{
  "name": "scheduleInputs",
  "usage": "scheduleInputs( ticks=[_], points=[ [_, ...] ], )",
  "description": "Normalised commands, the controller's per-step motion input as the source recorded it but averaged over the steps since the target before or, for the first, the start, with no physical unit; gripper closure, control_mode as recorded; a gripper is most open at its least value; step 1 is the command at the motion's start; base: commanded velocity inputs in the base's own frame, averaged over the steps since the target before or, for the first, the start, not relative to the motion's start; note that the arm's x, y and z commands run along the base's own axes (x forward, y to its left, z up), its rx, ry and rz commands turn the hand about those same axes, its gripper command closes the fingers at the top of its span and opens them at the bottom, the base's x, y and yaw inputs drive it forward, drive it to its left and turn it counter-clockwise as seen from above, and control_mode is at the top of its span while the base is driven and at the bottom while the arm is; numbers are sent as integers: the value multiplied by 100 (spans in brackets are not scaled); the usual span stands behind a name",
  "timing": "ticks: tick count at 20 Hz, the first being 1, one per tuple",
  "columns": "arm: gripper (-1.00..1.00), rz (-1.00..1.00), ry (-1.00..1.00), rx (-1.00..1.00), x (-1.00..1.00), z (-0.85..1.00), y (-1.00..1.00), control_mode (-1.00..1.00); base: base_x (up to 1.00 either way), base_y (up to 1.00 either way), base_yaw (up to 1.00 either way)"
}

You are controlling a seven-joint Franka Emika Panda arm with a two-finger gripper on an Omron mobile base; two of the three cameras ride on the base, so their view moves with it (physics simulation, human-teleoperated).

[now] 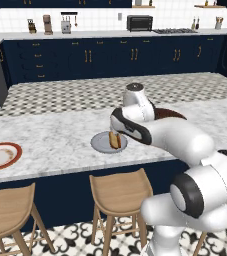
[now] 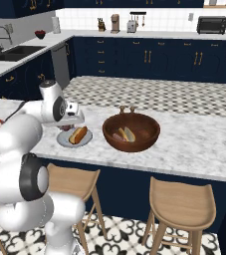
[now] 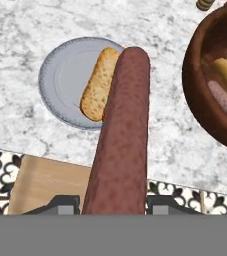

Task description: Place one bun and one sausage from the bowl on each plate.

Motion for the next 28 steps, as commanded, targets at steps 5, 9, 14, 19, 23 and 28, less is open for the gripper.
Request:
scheduleInputs(
  ticks=[5,9,14,19,23,28],
  points=[
    [100,-1,0,0,0,0,71,-100,0,0,0],
    [100,0,1,0,0,0,42,-100,0,0,0],
    [100,0,0,0,4,-10,26,-100,0,0,0],
    [100,2,0,1,18,-53,0,-100,0,0,0],
    [100,2,0,0,36,-39,3,-100,0,0,0],
    [100,0,0,0,42,-16,24,-100,0,0,0]
  ],
)
